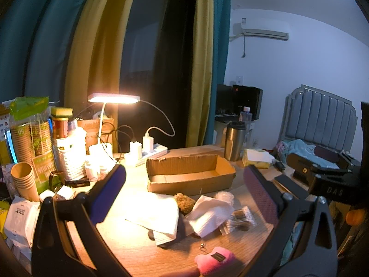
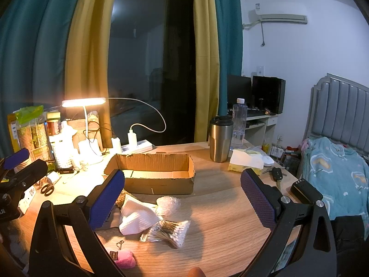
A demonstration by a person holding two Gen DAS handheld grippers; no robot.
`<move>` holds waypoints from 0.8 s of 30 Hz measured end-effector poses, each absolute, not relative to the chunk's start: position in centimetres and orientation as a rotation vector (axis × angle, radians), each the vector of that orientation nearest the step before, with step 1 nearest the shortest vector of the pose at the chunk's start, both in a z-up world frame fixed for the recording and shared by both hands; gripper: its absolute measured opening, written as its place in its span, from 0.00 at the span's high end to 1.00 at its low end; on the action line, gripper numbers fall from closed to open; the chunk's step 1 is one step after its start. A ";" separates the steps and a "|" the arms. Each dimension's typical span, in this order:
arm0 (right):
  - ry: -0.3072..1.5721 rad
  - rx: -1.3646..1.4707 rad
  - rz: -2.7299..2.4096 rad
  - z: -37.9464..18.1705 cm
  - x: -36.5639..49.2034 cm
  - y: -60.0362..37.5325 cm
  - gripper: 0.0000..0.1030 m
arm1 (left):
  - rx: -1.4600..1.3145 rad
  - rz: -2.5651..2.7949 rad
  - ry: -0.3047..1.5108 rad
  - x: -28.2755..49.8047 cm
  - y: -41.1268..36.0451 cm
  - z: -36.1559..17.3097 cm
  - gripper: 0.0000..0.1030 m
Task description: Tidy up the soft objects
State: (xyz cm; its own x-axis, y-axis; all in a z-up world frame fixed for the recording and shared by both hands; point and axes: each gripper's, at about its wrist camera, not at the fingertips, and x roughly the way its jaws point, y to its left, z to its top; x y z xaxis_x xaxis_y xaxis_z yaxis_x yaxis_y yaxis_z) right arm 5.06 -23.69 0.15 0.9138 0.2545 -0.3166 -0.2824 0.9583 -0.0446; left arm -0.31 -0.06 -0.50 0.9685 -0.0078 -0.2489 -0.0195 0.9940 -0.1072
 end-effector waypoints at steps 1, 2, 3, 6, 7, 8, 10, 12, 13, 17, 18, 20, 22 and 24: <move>0.314 -0.090 0.277 0.2 5.1 -23.7 0.01 | -0.110 0.005 0.252 -0.3 -0.1 -0.5 0.00; 0.314 -0.090 0.277 0.2 5.0 -23.7 0.01 | -0.111 0.005 0.252 -0.3 0.0 -0.5 0.00; 0.314 -0.090 0.277 0.2 5.1 -23.7 0.01 | -0.111 0.005 0.251 -0.4 -0.1 -0.5 0.00; 0.314 -0.089 0.277 0.2 5.1 -23.7 0.01 | -0.112 0.004 0.252 -0.4 -0.1 -0.5 0.00; 0.314 -0.089 0.278 0.2 5.1 -23.7 0.01 | -0.112 0.004 0.252 -0.4 -0.1 -0.5 0.00; 0.315 -0.089 0.277 0.2 5.1 -23.7 0.01 | -0.112 0.004 0.253 -0.4 -0.1 -0.5 0.00; 0.314 -0.089 0.278 0.2 5.1 -23.7 0.01 | -0.113 0.004 0.254 -0.5 -0.2 -0.5 0.00; 0.315 -0.089 0.277 0.2 5.1 -23.7 0.01 | -0.113 0.004 0.255 -0.5 -0.2 -0.5 0.00; 0.315 -0.089 0.277 0.2 5.1 -23.7 0.01 | -0.113 0.004 0.255 -0.5 -0.2 -0.5 0.00; 0.315 -0.089 0.278 0.2 5.1 -23.7 0.01 | -0.113 0.003 0.256 -0.5 -0.2 -0.5 0.00; 0.316 -0.089 0.278 0.2 5.1 -23.7 0.01 | -0.114 0.003 0.256 -0.5 -0.3 -0.5 0.00; 0.316 -0.089 0.278 0.2 5.1 -23.7 0.01 | -0.114 0.003 0.256 -0.5 -0.2 -0.6 0.00; 0.316 -0.089 0.277 0.2 5.1 -23.7 0.01 | -0.114 0.004 0.255 -0.6 -0.3 -0.6 0.00; 0.315 -0.088 0.278 0.2 5.1 -23.7 0.01 | -0.114 0.003 0.255 -0.5 -0.2 -0.6 0.00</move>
